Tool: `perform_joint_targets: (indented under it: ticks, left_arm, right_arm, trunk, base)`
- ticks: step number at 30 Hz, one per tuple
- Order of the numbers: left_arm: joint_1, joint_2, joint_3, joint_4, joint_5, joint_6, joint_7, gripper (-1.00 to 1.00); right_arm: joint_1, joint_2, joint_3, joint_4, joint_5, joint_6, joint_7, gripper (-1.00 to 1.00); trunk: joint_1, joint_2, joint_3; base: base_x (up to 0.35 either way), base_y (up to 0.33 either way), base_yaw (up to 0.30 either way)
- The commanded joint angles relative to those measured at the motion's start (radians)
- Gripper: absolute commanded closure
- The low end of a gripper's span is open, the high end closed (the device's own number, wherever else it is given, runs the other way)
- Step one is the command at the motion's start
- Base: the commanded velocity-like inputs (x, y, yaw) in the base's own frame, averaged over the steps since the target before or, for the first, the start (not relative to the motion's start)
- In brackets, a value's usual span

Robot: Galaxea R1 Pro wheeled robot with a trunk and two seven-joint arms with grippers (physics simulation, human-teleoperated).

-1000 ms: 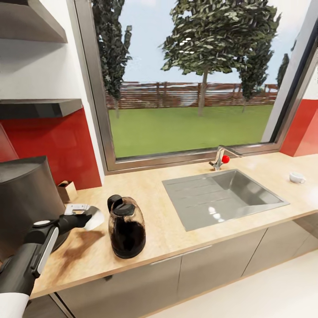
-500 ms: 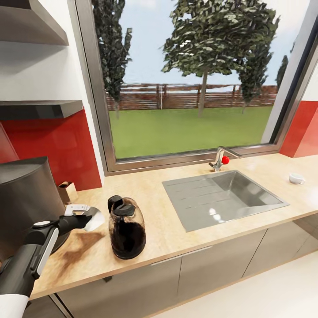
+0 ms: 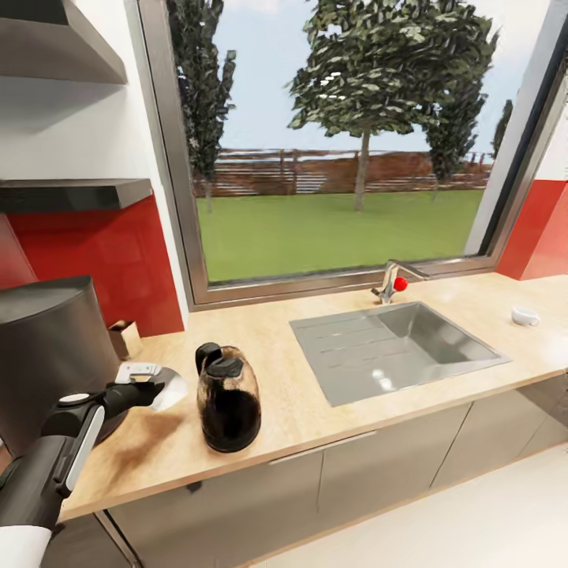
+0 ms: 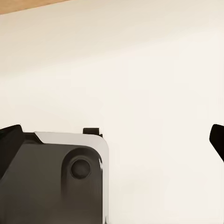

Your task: Set up a coffee station on the kitchen countertop: keep the coffee maker on the countertop, move the bottle of coffee from the kitchen shelf to the counter next to the coffee maker, place a paper coffee filter on top of the coffee maker, put the saucer next to the coffee maker with the coffee cup on the saucer, and place the electric kettle next to the coffee maker.

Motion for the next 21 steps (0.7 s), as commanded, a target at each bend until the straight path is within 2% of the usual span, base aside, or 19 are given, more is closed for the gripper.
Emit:
perform_joint_targets:
  ticks: [1,7,21]
  left_arm:
    - [-0.001,0.0,0.001,-0.001,0.003,0.006,-0.003,1.0]
    - [-0.001,0.0,0.002,-0.002,0.002,0.006,-0.003,1.0]
    - [-0.001,-0.001,-0.005,-0.002,0.003,0.006,-0.003,1.0]
  right_arm:
    - [-0.001,0.0,0.0,0.001,0.0,-0.003,0.0,-1.0]
    - [-0.001,0.0,0.0,0.0,0.0,-0.003,0.0,-1.0]
    - [-0.001,0.0,0.0,0.001,0.0,-0.003,0.0,-1.0]
  trunk:
    - [0.0,-0.002,-0.002]
    - [0.0,-0.002,-0.002]
    - [0.0,-0.002,-0.002]
  base:
    - [-0.302,0.0,0.0]
    - [-0.322,0.021,0.0]
    - [-0.334,0.112,0.0]
